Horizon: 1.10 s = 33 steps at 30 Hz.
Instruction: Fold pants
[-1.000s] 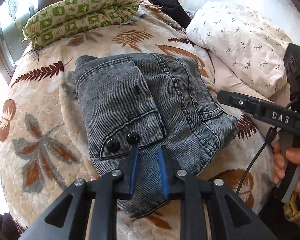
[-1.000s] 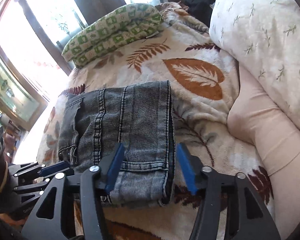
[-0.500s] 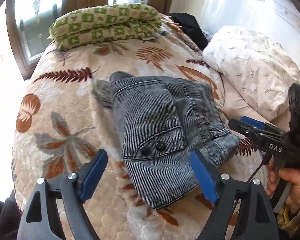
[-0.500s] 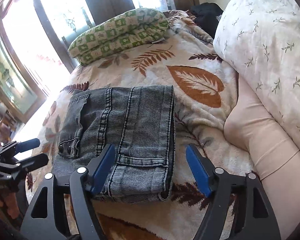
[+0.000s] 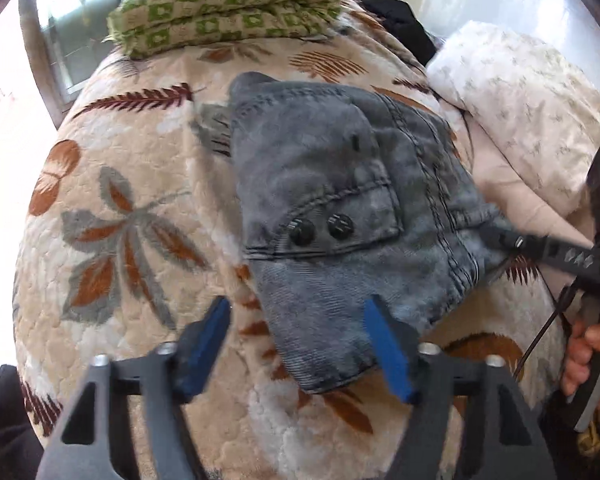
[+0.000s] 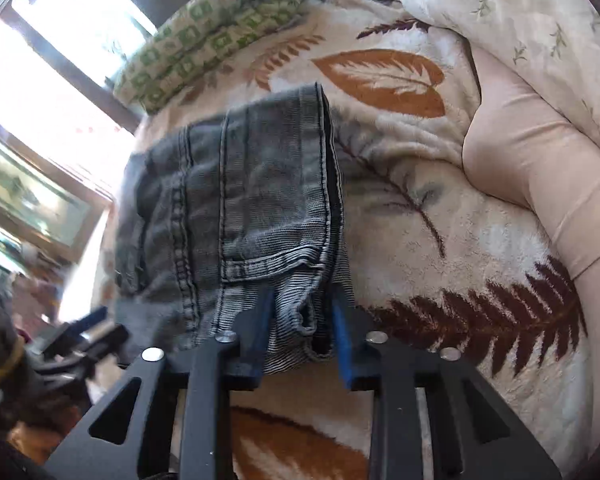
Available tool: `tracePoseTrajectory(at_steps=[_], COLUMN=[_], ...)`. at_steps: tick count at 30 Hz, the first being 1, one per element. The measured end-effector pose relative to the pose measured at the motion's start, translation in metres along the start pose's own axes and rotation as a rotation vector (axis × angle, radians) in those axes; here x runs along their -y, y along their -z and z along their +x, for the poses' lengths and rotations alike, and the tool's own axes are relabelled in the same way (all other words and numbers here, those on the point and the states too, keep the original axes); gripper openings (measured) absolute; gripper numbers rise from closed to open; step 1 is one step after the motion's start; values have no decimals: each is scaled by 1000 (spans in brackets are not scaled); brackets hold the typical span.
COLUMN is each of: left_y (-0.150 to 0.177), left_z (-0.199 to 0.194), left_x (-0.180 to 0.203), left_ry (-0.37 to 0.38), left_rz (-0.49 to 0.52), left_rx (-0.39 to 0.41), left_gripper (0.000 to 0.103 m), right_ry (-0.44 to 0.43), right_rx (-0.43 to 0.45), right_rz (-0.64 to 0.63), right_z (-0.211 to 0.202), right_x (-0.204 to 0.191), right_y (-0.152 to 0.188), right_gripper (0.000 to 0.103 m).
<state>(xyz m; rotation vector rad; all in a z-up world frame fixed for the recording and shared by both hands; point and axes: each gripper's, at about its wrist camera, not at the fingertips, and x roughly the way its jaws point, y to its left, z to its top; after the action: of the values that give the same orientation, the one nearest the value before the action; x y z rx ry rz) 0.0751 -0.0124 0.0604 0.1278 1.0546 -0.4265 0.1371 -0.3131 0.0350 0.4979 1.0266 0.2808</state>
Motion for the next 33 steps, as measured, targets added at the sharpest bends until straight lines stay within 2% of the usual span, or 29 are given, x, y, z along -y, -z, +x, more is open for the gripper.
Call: tracePoseTrajectory(at_steps=[3,4,6,8,10,11,13,15,16,17,21,24,25,27,28,29,31,33], left_y=[1,2,5,7,5,4,-3,-14,-23,-34,-77,-101,-107,-117,-121,-122,-124,-126], left_z=[3,5,10,13,10,7,-1,-8,-11,-11,-3,14,21,36,44,50,61,72], left_x=[7,8,5,2,0,-1,-6,-12,-15,-19,-25,-21,-19,-17,-19,-21,-28,-35], left_ry=[-21,-15,20,40,44,53,79,77,72,64,37,16,5,-28,-40,-44,-31,-19], left_rz=[38,37,14,-11,-17,-21,-29,-34,-37,-41,-49,-41,-37,-35,-41,-52,-90,-133], left_rx=[-3,-12,-28,-34,-23,-20,-7,25,40,50,88,84,78,60,48,37,16,0], left_gripper=[62,63,64,65,64,64,64,64,65,65,65,65,65,65,67,68,74,80], right_ry=[81,142,207,244,251,246,211,157,140,124,57,-19,-56,-80,-61,-44,64,122], right_rx=[32,7,-36,-56,-55,-44,-6,50,71,80,100,73,60,44,51,68,86,63], right_rz=[-119,-154,-182,-208,-216,-205,-166,-136,-127,-121,-93,-11,30,80,70,42,-57,-95], right_z=[-12,-6,10,20,12,6,-9,-20,-23,-22,6,32,42,52,53,52,54,67], right_x=[-21,-24,-21,-20,-21,-21,-20,-21,-22,-22,-15,1,8,14,13,9,-1,0], right_y=[7,12,17,16,15,13,4,-10,-19,-28,-69,-86,-91,-95,-95,-95,-94,-95], right_gripper=[18,17,17,20,23,30,35,50,65,71,71,64,57,35,14,14,13,13])
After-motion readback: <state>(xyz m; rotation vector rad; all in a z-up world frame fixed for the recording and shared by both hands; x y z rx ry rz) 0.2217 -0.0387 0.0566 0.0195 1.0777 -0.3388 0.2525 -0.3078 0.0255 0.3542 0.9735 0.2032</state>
